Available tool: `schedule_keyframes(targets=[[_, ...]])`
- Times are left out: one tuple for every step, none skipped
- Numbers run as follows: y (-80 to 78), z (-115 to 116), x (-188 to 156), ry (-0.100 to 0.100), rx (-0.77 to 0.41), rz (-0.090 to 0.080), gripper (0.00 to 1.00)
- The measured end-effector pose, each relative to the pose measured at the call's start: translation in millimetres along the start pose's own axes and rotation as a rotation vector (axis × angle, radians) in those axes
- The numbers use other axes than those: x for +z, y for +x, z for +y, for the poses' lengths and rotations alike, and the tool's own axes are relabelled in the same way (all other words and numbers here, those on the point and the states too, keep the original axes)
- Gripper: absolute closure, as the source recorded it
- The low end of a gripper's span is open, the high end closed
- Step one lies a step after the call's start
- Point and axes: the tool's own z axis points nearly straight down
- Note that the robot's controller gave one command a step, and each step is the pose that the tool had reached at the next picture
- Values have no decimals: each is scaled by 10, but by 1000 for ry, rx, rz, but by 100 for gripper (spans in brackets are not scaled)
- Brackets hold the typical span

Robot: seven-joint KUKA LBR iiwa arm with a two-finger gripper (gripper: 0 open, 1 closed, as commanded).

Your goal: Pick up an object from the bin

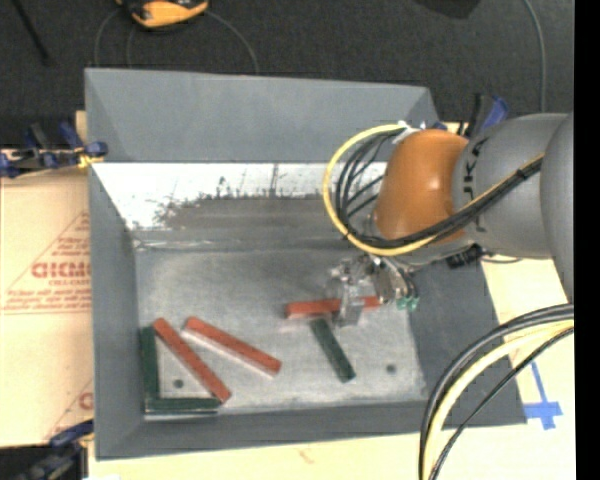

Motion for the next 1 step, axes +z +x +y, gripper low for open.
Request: schedule_keyframes(targets=[[-14,-2,-162,1,0,-5,100]])
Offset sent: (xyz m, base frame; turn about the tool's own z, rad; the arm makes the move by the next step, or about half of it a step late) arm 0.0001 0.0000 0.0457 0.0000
